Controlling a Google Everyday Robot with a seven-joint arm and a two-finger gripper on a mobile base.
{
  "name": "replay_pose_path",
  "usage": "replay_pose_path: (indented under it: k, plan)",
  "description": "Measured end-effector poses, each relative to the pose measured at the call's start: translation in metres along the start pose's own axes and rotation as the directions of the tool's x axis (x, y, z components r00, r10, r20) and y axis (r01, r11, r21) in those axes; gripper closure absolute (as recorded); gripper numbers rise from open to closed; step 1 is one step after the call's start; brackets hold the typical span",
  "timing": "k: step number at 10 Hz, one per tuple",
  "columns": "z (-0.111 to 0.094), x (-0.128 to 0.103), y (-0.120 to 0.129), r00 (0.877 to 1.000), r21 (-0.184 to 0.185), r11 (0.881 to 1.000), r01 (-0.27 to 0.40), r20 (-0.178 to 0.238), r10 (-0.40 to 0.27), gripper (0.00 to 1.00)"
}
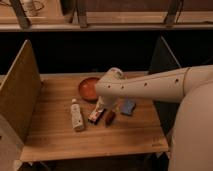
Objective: Place the pepper on the white sponge
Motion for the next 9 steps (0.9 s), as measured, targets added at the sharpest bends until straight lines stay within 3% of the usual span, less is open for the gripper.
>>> replay_pose_path:
  k: [2,4,7,9]
  plan:
    - [0.02,0.008,-0.02,0.997,0.036,0.997,-0.068,-0.035,0.069,0.35]
    - [0.04,0.005,-0.026,0.99,0.005,0.991,-0.135,-0.042,0.135,0.35]
    - [0.052,-0.008,-0.028,0.989,-0.041,0.989,-0.145,-0.016,0.144,0.35]
    - [0.053,-0.009,-0.029,0.99,-0.044,0.989,-0.141,-0.013,0.14,0.35]
